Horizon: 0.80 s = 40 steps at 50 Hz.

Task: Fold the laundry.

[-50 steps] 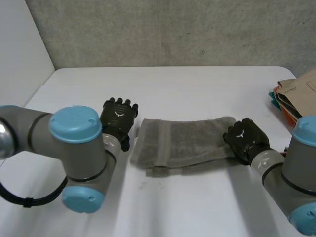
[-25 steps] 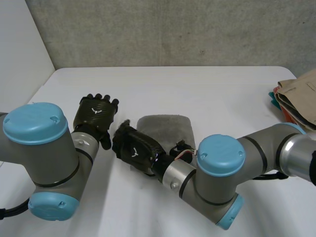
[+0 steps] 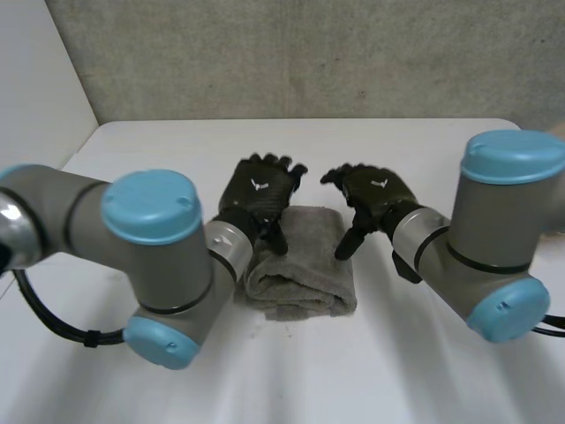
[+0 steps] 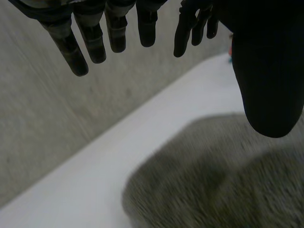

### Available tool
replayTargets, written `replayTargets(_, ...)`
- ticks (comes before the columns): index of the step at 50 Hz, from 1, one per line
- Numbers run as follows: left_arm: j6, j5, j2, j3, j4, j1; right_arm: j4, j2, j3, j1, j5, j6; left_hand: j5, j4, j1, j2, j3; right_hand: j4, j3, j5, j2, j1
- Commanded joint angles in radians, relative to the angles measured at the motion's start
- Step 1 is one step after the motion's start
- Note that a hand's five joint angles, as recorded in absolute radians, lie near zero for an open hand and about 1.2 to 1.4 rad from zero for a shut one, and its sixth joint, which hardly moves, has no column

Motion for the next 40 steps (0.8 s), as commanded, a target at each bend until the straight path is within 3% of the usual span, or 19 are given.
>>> replayTargets(1,0.043,-0.109,-0.122,0.065,-0.129,0.001,0.072,0.162,-0.12,0.009,-0.029,-0.019,-0.011,0.006,0.023,0.005,-0.004,-0.061,-0.041,-0.067,-0.045,-0.028)
replayTargets(7,0.132,-0.149,-0.131,0.048,-0.164,0.006,0.125,0.245,-0.17,0.008,-0.029,-0.072,-0.017,0.0,0.017,-0.001,-0.009,-0.061,-0.041,-0.067,-0.045,-0.028)
replayTargets(12,0.146,-0.134,-0.12,0.024,-0.167,0.004,0.138,0.262,-0.19,0.014,-0.014,-0.17,-0.02,-0.003,0.014,-0.004,-0.012,-0.061,-0.041,-0.067,-0.045,-0.028)
replayTargets(22,0.15,-0.105,-0.001,0.041,-0.163,-0.001,0.099,0.061,-0.112,0.018,-0.011,-0.211,-0.026,-0.009,0.008,-0.01,-0.018,-0.061,-0.041,-0.067,-0.045,-0.028)
replayTargets(26,0.146,-0.014,0.088,0.039,-0.166,0.01,-0.012,-0.05,0.0,0.02,0.034,-0.22,-0.023,-0.006,0.011,-0.007,-0.015,-0.061,-0.041,-0.067,-0.045,-0.028)
replayTargets(32,0.141,0.19,0.22,0.024,-0.213,0.064,-0.178,-0.177,0.242,0.069,0.077,-0.297,-0.014,0.003,0.02,0.002,-0.006,-0.061,-0.041,-0.067,-0.045,-0.028)
replayTargets(35,0.134,0.292,0.249,0.034,-0.291,0.085,-0.232,-0.176,0.314,0.115,0.075,-0.335,-0.014,0.003,0.02,0.002,-0.006,-0.061,-0.041,-0.067,-0.045,-0.028)
replayTargets(40,0.097,0.394,0.26,0.044,-0.364,0.121,-0.382,-0.111,0.389,0.23,0.1,-0.372,-0.014,0.003,0.02,0.002,-0.006,-0.061,-0.041,-0.067,-0.045,-0.028)
